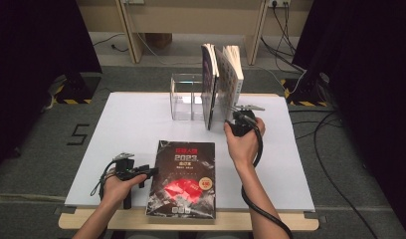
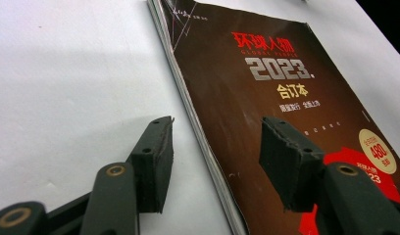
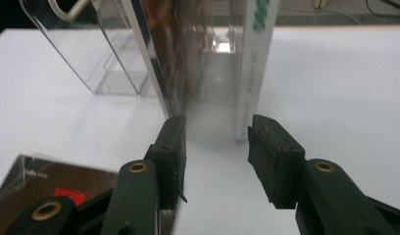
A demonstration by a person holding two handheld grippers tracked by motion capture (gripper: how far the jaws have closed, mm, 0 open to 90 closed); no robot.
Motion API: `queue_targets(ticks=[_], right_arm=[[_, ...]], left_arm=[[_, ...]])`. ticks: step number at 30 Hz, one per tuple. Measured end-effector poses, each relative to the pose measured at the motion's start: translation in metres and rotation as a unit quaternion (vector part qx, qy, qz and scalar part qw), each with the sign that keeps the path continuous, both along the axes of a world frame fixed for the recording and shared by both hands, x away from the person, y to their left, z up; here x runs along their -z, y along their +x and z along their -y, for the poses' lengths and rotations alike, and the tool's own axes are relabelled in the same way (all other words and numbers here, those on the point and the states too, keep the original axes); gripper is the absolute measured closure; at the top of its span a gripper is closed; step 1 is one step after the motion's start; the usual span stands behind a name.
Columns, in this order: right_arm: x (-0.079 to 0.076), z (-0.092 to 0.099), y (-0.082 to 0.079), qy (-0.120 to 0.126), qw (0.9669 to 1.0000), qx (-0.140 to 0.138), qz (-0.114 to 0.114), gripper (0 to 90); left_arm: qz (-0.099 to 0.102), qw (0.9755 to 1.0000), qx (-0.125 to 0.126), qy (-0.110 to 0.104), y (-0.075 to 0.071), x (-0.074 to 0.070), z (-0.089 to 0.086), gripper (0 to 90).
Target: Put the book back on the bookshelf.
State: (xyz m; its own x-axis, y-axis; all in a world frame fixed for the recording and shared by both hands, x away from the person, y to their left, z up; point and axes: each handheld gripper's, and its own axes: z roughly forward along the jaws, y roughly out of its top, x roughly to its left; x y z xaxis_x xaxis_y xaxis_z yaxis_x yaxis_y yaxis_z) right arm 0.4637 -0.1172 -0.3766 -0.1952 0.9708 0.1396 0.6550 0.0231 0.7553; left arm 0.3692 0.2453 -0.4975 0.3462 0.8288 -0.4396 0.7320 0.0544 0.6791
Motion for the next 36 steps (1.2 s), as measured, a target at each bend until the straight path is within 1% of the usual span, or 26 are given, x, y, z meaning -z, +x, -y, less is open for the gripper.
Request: queue_targets(ticks=[3, 6, 7, 8, 12, 14, 16, 17, 18, 21, 22, 24, 25, 26, 28, 31, 33, 35, 36], right_arm=[[0.011, 0.005, -0.008, 0.001, 0.9999, -0.002, -0.011, 57.9], [0.024, 0.008, -0.017, -0.004, 0.9997, -0.005, -0.025, 57.9], [0.027, 0.01, -0.02, -0.003, 0.9995, -0.004, -0.032, 57.9], [0.031, 0.011, -0.023, -0.003, 0.9994, -0.004, -0.033, 57.8], [0.047, 0.015, -0.034, -0.006, 0.9986, -0.009, -0.051, 57.4], [0.054, 0.017, -0.039, -0.004, 0.9981, -0.01, -0.061, 57.2], [0.057, 0.018, -0.042, -0.005, 0.9979, -0.012, -0.064, 57.1], [0.058, 0.018, -0.044, -0.003, 0.9977, -0.012, -0.067, 57.0], [0.06, 0.019, -0.046, -0.003, 0.9977, -0.014, -0.066, 56.9], [0.063, 0.018, -0.051, 0.0, 0.9974, -0.019, -0.07, 56.8], [0.065, 0.019, -0.053, 0.0, 0.9973, -0.022, -0.071, 56.8], [0.068, 0.019, -0.056, -0.002, 0.9969, -0.025, -0.074, 56.7], [0.069, 0.018, -0.057, 0.002, 0.9967, -0.023, -0.077, 56.6], [0.071, 0.019, -0.058, 0.002, 0.9964, -0.025, -0.081, 56.5], [0.072, 0.021, -0.059, 0.002, 0.9963, -0.027, -0.082, 56.4], [0.073, 0.025, -0.059, 0.007, 0.9964, -0.025, -0.081, 56.4], [0.074, 0.026, -0.057, 0.009, 0.9959, -0.024, -0.087, 56.4], [0.075, 0.027, -0.054, 0.011, 0.9956, -0.024, -0.09, 56.3], [0.075, 0.028, -0.053, 0.013, 0.9954, -0.025, -0.091, 56.2]], left_arm=[[0.002, 1.0, 0.0, 0.007, 0.0, 0.0, 0.002, 47.1], [0.002, 0.9999, -0.003, 0.015, 0.0, -0.001, 0.002, 48.0], [0.003, 0.9999, -0.004, 0.016, 0.001, -0.001, 0.002, 48.3], [0.002, 0.9998, -0.006, 0.018, 0.001, -0.002, 0.003, 49.1], [0.0, 0.9996, -0.012, 0.026, 0.005, -0.003, 0.005, 49.9], [-0.001, 0.9995, -0.009, 0.031, 0.006, -0.003, 0.008, 49.9], [0.0, 0.9992, -0.005, 0.039, 0.007, -0.004, 0.01, 50.6], [-0.002, 0.9991, -0.006, 0.042, 0.008, -0.004, 0.011, 51.0], [-0.005, 0.999, -0.002, 0.044, 0.009, -0.005, 0.011, 51.6], [-0.007, 0.9987, 0.0, 0.051, 0.01, -0.006, 0.014, 52.8], [-0.006, 0.9986, 0.003, 0.052, 0.011, -0.006, 0.016, 53.7], [-0.008, 0.999, 0.008, 0.043, 0.011, -0.005, 0.018, 54.8], [-0.007, 0.9989, 0.01, 0.046, 0.011, -0.005, 0.02, 54.2], [-0.007, 0.9985, 0.013, 0.053, 0.011, -0.006, 0.021, 53.7], [-0.004, 0.9979, 0.018, 0.062, 0.012, -0.007, 0.023, 52.6], [-0.004, 0.9971, 0.026, 0.071, 0.013, -0.007, 0.024, 53.9], [-0.003, 0.9972, 0.028, 0.069, 0.014, -0.007, 0.027, 55.8], [-0.003, 0.9976, 0.032, 0.061, 0.016, -0.007, 0.03, 56.0], [-0.003, 0.9975, 0.034, 0.061, 0.016, -0.006, 0.032, 56.0]])
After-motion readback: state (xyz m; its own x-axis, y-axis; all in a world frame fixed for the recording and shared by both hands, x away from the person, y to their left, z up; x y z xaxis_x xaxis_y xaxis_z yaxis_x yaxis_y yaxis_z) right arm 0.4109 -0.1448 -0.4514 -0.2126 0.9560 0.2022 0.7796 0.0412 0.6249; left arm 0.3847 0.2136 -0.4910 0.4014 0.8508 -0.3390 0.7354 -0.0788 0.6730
